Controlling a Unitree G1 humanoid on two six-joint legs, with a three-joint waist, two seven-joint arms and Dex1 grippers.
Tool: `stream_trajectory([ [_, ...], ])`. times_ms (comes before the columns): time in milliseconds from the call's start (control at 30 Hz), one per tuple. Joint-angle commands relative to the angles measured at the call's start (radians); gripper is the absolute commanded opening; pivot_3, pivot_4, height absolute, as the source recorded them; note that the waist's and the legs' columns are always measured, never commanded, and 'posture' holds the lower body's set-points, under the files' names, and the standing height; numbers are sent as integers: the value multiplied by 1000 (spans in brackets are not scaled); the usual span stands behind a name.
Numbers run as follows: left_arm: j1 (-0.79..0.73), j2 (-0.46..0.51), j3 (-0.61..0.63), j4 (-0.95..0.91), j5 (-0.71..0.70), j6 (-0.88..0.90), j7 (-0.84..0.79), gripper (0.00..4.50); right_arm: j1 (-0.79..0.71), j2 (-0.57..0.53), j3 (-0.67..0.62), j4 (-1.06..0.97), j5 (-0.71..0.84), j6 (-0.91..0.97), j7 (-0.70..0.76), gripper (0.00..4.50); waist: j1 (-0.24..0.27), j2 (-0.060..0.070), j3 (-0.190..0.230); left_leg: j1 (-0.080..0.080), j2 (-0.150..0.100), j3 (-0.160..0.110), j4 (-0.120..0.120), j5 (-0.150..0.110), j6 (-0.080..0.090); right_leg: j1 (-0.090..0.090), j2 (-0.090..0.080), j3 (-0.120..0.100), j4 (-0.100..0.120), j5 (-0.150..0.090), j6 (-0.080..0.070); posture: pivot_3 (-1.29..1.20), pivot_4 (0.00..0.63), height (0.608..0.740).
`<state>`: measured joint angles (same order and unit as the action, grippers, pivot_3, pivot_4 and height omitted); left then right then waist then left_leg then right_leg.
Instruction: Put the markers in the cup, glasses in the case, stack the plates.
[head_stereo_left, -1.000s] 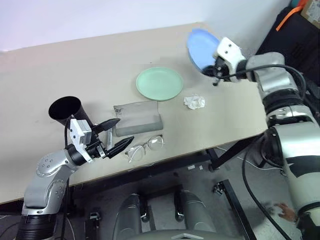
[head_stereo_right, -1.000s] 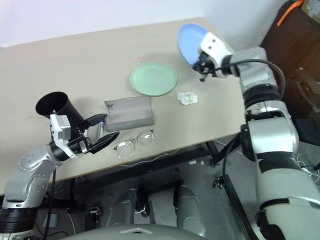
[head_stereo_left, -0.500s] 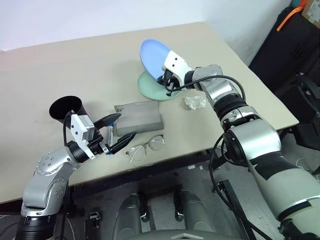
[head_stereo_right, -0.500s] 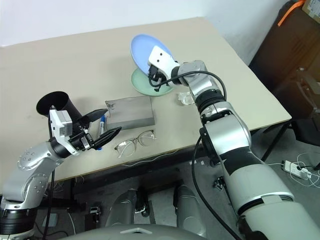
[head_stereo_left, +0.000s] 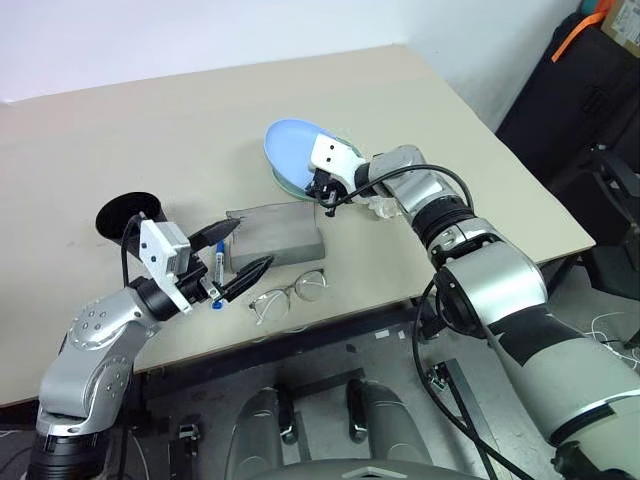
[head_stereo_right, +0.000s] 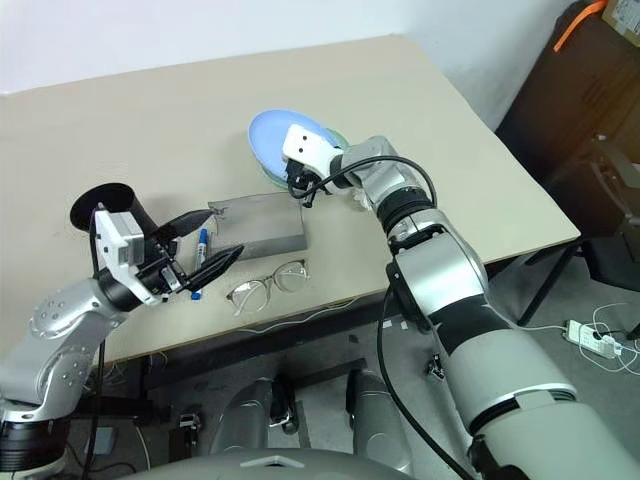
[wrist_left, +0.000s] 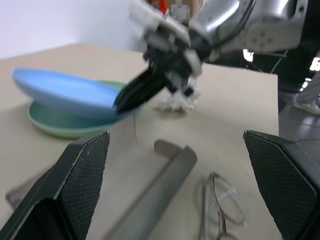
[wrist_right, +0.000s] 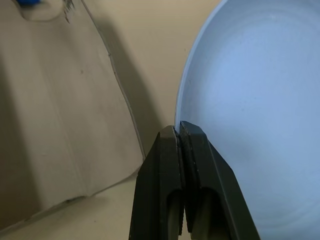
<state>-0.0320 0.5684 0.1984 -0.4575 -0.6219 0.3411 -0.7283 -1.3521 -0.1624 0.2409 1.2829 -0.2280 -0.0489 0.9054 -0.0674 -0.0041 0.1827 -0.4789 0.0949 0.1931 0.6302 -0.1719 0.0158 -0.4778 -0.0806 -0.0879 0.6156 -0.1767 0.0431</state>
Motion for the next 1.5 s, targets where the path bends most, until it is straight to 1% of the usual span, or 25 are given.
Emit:
stream_trajectory([
  [33,-17,11,4,-52,-16,21,15,4500,-27,-4,5,3,-25,-10,-36,23,-2,0,0,0,0,0,0,0,0,0,0,0,0,0,0,0,150,719],
  [67,-18,12,5,-54,-18,25,17,4500,-28,-4,8,4,-31,-14,-42,23,-2,0,0,0,0,0,0,0,0,0,0,0,0,0,0,0,150,719],
  [167,-17,11,8,-67,-19,38,23,4500,-33,-7,6,3,-36,-16,-31,662,-2,0,0,0,0,0,0,0,0,0,1,0,-1,0,0,0,150,719],
  [267,-15,12,12,-70,-20,42,22,4500,-34,-11,15,0,-50,-26,-13,1608,-2,0,0,0,0,0,0,1,-1,0,2,0,-1,0,0,0,150,719],
  [400,-17,11,16,-68,-21,44,20,4500,-45,-13,5,-7,-45,-32,-2,3061,-2,0,0,0,0,0,0,1,-2,0,2,0,0,0,0,0,150,719],
  [533,-16,10,20,-62,-23,40,14,4500,-94,-27,-57,-14,9,-6,-20,4487,-2,0,0,0,1,0,0,1,-2,0,2,0,0,0,-1,0,150,719],
  [767,-7,14,37,-55,-20,33,1,4500,-143,-109,-149,-36,91,81,55,4487,0,0,0,0,1,0,0,1,-2,0,2,0,-1,0,-1,0,150,719],
  [867,1,16,43,-54,-18,28,-5,4500,-118,-169,-164,-38,101,164,89,4487,0,0,0,0,1,0,0,1,-2,0,1,0,-2,0,-1,0,150,719],
  [1000,5,17,49,-48,-16,22,-12,4500,-76,-213,-182,-33,118,291,91,4487,-1,0,0,0,1,0,0,1,-2,0,1,0,-3,0,-1,0,150,719],
  [1167,7,23,57,-41,-16,22,-23,4500,-4,-261,-166,-49,105,415,137,4487,-3,0,0,0,1,-1,0,1,-2,-1,2,1,-2,0,-1,0,150,719],
  [1367,8,25,55,-11,-4,1,-47,4500,62,-277,-111,-60,55,440,135,4487,-2,0,0,0,1,-1,0,1,-2,-1,2,1,-2,0,-1,0,150,719],
  [1467,17,22,53,6,5,-22,-63,4500,78,-284,-90,-73,37,422,133,3913,-2,0,0,0,1,-1,0,1,-2,0,2,1,-2,0,-1,0,150,719],
  [1500,21,21,53,9,7,-28,-66,4500,80,-285,-88,-75,34,419,124,3644,-2,0,0,0,1,-1,0,1,-2,0,2,1,-2,0,-1,0,150,719],
])
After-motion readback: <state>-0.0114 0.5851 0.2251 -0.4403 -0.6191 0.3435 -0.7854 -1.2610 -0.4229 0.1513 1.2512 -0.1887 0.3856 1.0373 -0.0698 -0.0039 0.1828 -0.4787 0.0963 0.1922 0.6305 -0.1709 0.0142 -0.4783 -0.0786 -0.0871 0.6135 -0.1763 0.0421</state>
